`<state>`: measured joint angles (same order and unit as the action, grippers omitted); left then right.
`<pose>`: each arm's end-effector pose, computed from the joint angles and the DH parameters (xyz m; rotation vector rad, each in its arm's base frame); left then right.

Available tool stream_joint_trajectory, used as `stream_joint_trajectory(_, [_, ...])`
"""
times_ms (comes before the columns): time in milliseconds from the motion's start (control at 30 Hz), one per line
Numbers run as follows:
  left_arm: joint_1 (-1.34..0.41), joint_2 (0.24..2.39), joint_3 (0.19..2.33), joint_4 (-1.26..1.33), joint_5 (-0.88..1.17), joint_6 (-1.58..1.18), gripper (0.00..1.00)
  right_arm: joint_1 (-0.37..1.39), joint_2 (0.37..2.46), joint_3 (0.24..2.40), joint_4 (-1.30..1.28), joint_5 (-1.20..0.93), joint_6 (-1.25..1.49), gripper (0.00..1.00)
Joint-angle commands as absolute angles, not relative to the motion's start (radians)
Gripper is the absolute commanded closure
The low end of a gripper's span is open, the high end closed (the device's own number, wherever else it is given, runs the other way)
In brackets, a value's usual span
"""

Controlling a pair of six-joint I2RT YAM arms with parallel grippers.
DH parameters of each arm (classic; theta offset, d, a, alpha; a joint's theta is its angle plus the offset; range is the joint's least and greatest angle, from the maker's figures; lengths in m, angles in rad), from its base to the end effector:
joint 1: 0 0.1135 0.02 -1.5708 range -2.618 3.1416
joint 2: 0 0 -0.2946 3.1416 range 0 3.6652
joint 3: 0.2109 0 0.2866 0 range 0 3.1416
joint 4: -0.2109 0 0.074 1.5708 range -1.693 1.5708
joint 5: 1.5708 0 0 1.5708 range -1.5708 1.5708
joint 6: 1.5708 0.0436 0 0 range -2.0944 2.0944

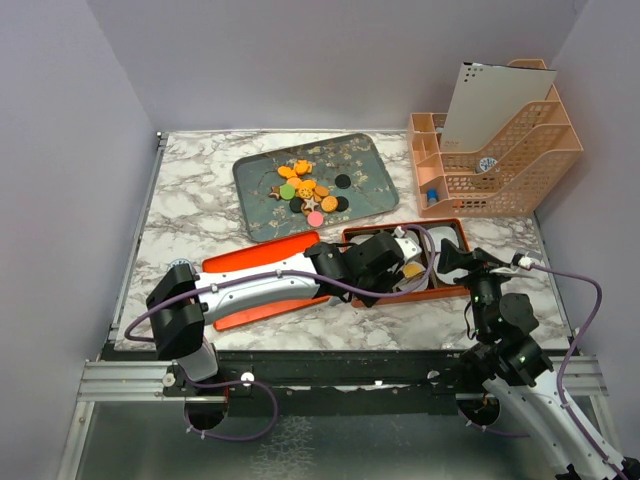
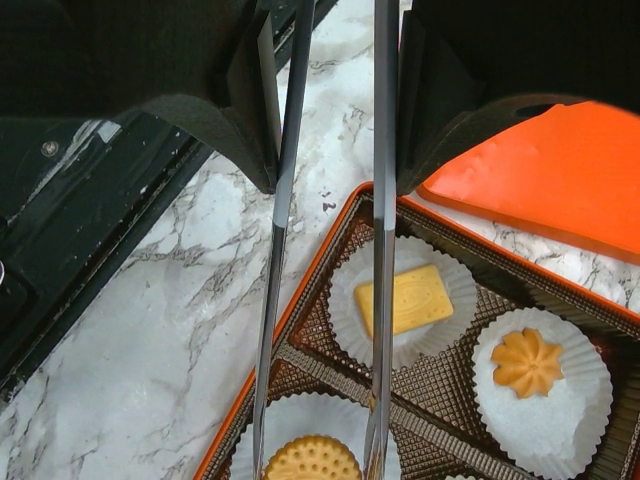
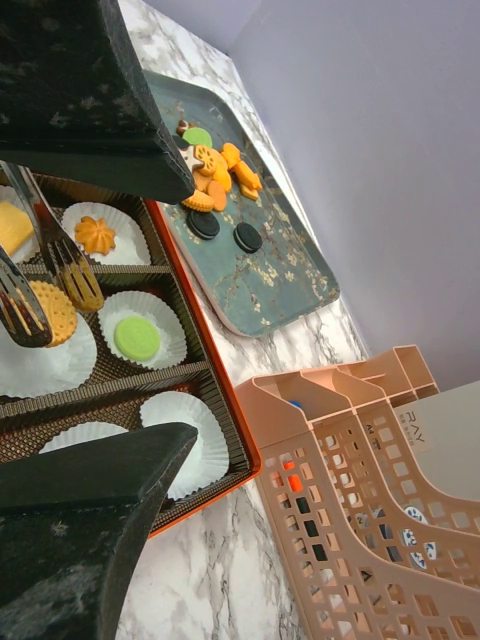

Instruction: Pack the cookies

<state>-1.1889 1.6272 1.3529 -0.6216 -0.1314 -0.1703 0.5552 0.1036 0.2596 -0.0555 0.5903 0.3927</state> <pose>0.1528 -0.3652 0.2979 1.1706 2.2148 -0.4241 0.1013 0.0343 0.2578 0.3602 1.4522 0.3322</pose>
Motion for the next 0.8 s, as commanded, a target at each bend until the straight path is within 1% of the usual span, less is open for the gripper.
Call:
stream_joint_trajectory(0, [-1.199,1.658,1.402,-0.574,-0.168,-0.145,0.77,0.553,0.094,0.252,-0.06,0.604,0.394,0.0])
stream_joint_trajectory(400, [-1.2,1.719,1.419,-0.562,-0.192,-0.129,0.69,0.553,0.098,0.252,-0.059,0.602,0.394,0.0])
stream_joint_trajectory(633, [-1.199,1.733,1.419,-0.56,-0.211,-0.127,0.55,0.553,0.099,0.252,-0.059,0.601,0.393,0.0])
stream_joint_trajectory(767, [-1.2,1.717,1.412,-0.559,-0.227,-0.127,0.42,0.553,0.1,0.252,-0.057,0.599,0.394,0.0])
